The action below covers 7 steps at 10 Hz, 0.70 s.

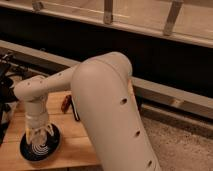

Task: Place the bottle in the ceramic bowl

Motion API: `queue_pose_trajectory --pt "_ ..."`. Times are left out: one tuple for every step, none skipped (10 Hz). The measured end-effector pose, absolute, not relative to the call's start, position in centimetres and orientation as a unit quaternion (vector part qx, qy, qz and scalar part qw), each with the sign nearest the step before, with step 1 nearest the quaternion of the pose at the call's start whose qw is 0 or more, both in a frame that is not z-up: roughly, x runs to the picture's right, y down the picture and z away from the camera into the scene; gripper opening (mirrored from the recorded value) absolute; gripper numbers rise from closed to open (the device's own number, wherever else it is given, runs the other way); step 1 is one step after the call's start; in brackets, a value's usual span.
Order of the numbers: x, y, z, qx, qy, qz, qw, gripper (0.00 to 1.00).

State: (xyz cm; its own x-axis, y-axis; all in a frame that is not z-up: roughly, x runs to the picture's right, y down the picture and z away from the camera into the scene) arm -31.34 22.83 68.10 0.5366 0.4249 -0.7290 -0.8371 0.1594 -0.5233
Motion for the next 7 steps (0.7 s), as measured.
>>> queue_pose_trajectory --pt "-31.38 22.86 68.06 -0.483 0.213 0.431 0.732 0.63" --pt "-31.38 22.84 68.04 -0.483 0.212 0.431 0.732 0.63" --pt "-31.38 22.86 68.06 -0.483 0.212 0.431 0.732 0.63" --pt "-31.46 22.88 68.05 -0.483 0.212 0.43 0.733 0.66" --pt "-31.54 22.94 68.05 -0.482 0.212 0.429 0.733 0.75" --pt "-31.61 22.97 68.01 -0.482 0.212 0.429 0.734 0.82" --pt "-31.66 22.97 68.01 -0.482 0.211 0.428 0.735 0.84"
